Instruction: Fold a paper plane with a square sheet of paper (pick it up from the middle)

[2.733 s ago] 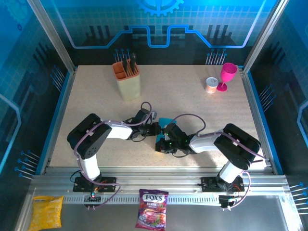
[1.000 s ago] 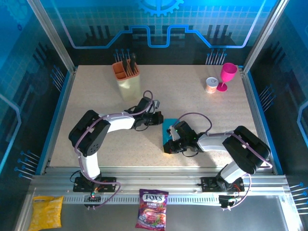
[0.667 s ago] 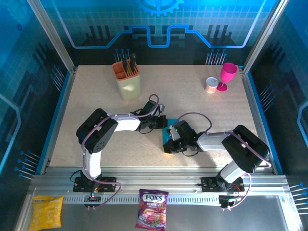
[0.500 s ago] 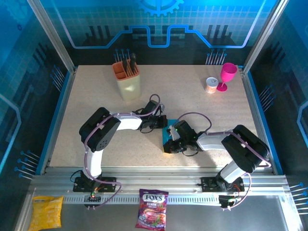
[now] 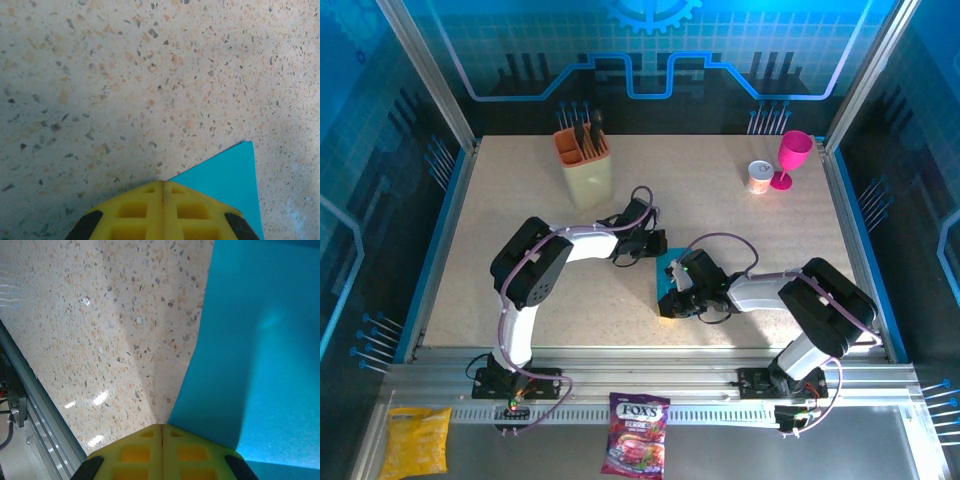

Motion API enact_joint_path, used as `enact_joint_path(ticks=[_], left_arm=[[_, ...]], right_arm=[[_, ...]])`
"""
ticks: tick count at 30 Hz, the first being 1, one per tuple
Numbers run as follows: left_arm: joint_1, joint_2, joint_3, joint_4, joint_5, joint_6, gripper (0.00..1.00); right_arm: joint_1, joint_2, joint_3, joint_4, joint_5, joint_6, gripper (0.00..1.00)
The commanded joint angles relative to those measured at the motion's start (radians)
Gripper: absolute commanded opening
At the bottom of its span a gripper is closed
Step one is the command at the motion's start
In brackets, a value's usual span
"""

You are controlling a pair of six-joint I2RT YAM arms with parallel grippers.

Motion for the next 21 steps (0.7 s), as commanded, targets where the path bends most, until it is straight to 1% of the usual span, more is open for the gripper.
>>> enact_joint_path(ticks=[1,8,13,18,21], left_arm=[[0.049,0.059,0.036,-0.026,-0.090,0.043,0.00],[0.098,0.063,0.094,-0.069,-0.107,0.062,0.00],[0.112,0.015,0.123,-0.085,-0.089,0.064,0.00],[0.097,-0.079,0.052,-0.070,-0.042,0.049,0.00],[0.080,-0.153,-0.026,-0.050,-0.026,0.035,0.00]], right_arm=[[0.005,0.089,-0.086,-0.226,0.094,-0.016,0.00],[0.005,0.102,-0.101,-0.200,0.088,-0.006,0.00],[0.005,0.098,-0.091,-0.180,0.063,0.008,0.00],[0.007,0.049,-0.024,-0.184,0.019,0.043,0.00],[0.005,0.006,0.056,-0.217,0.010,0.063,0.00]])
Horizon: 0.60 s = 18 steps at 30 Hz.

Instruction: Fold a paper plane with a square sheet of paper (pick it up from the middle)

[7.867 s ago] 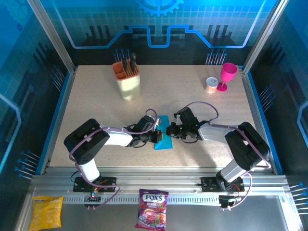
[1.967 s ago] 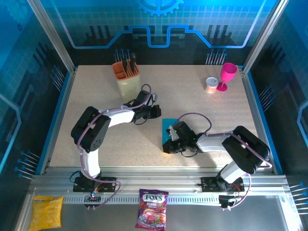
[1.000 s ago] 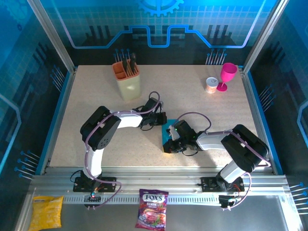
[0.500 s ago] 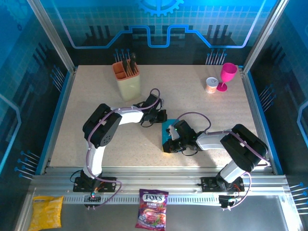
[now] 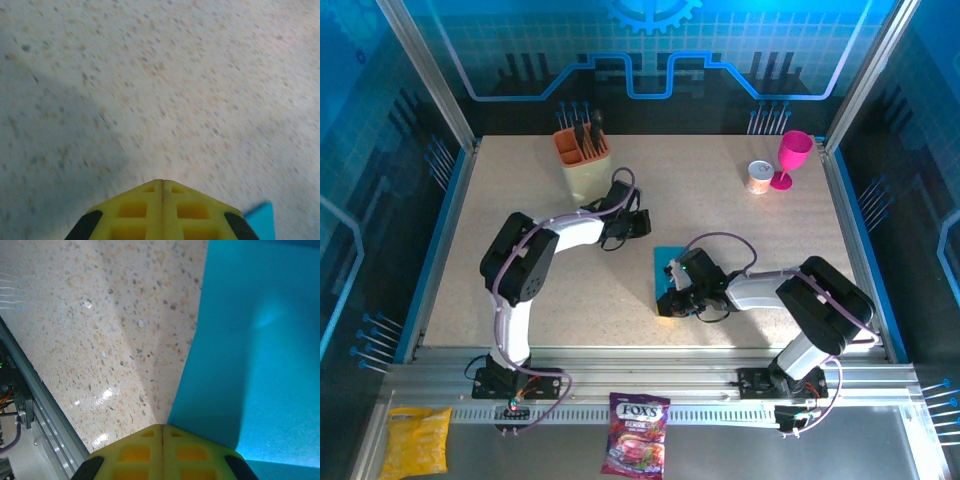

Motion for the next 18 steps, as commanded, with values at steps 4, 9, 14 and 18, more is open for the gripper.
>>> enact_joint_path(ticks=[4,9,14,18], left_arm=[[-0.038,-0.207,-0.158,0.035,0.051,-0.043,0.00],[-0.072,-0.329,-0.252,0.031,0.053,-0.071,0.00],[-0.155,-0.404,-0.297,0.014,0.047,-0.084,0.00],[-0.256,-0.398,-0.301,0.020,0.052,-0.092,0.00]], right_arm=[[-0.004,-0.071,0.154,-0.260,0.038,0.047,0.00],[-0.068,-0.190,0.242,-0.355,0.095,0.056,0.00],[-0.206,-0.347,0.149,-0.451,0.175,0.069,0.10],[-0.321,-0.436,0.039,-0.485,0.153,0.046,0.18]])
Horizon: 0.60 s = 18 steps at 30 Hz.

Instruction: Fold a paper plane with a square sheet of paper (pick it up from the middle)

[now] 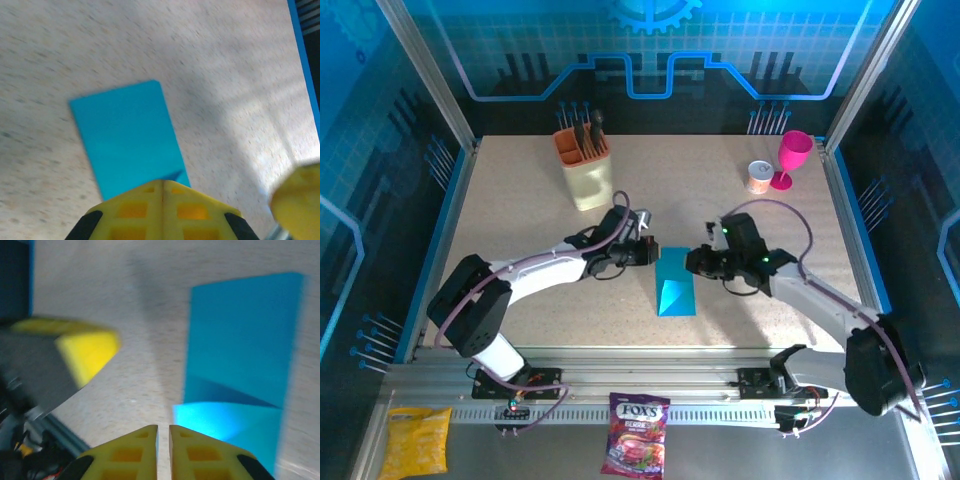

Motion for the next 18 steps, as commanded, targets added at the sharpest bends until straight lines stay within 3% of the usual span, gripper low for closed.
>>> enact_joint_path(ticks=[1,6,18], left_arm=[[-0.081,-0.003,-0.012,0.004,0.020,-0.024,0.00],[-0.154,0.066,0.001,0.034,0.024,-0.046,0.00],[-0.150,0.180,0.028,0.032,-0.032,0.001,0.00]], right_arm=[[-0.062,-0.037,-0.087,-0.121,0.000,-0.020,0.19],[-0.075,-0.048,-0.172,-0.094,-0.027,-0.030,0.23],[-0.028,0.007,-0.229,0.021,-0.057,0.016,0.32]])
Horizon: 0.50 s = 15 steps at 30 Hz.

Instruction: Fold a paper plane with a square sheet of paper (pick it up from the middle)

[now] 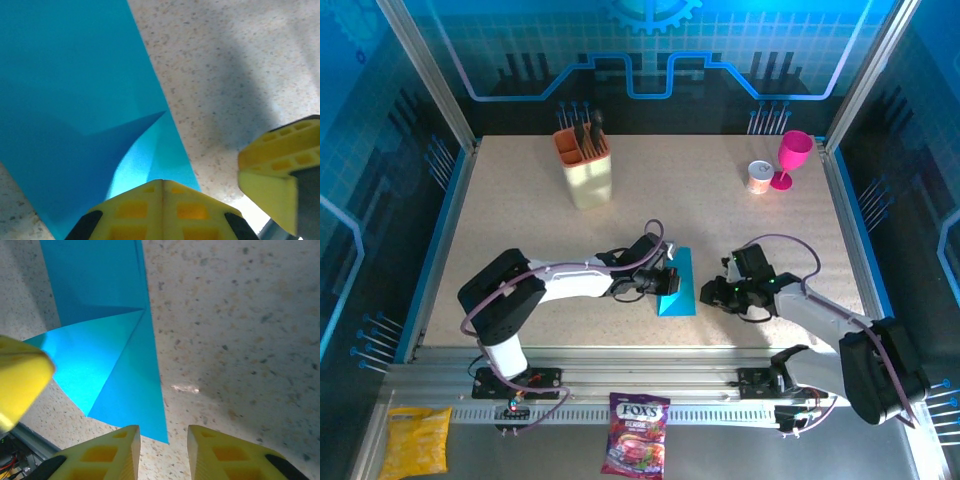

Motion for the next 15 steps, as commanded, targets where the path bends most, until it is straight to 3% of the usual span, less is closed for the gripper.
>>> enact_joint_path(ticks=[1,15], left_arm=[[0.009,0.030,0.026,-0.003,-0.032,0.025,0.00],[0.045,0.083,-0.067,0.089,-0.031,0.015,0.00]], right_arm=[[0.030,0.034,-0.006,0.047,-0.021,0.019,0.32],[0.123,0.204,0.018,0.194,-0.026,0.073,0.35]])
